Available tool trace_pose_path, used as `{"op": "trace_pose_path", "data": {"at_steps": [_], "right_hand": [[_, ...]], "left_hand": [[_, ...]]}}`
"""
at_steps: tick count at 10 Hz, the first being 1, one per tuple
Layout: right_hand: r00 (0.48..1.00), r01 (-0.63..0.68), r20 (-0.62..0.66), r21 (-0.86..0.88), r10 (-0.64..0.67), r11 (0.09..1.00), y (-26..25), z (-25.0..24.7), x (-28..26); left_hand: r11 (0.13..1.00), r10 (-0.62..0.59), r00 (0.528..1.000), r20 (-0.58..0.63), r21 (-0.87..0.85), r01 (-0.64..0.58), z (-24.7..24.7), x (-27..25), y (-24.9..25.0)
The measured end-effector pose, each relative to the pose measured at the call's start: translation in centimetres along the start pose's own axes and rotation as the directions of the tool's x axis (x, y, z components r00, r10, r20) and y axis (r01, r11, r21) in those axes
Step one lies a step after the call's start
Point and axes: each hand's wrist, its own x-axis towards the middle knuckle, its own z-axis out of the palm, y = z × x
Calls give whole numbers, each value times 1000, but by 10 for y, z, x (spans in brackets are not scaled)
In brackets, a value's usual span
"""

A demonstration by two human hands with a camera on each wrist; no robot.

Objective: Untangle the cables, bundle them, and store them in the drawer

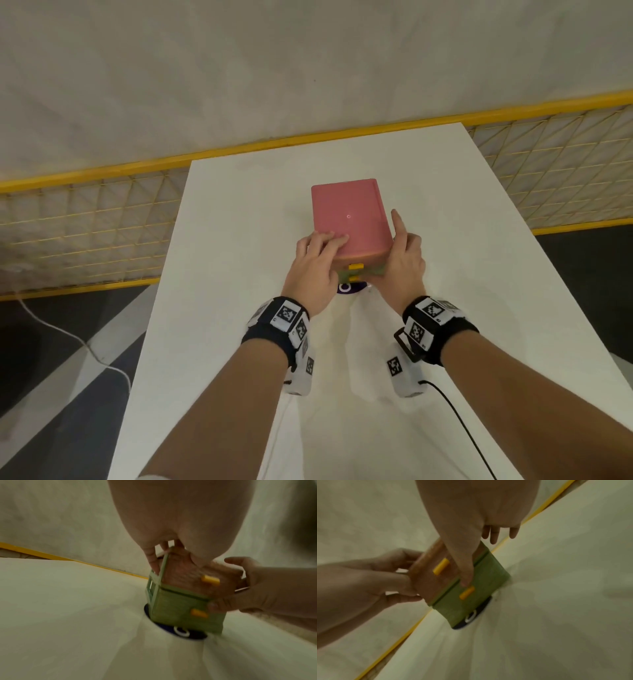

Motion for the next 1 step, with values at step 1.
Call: {"op": "trace_pose_path", "data": {"at_steps": [1], "right_hand": [[988, 149, 38, 51, -151, 988, -16, -30, 3]], "left_hand": [[987, -78, 991, -110, -151, 61, -22, -20, -4]]}}
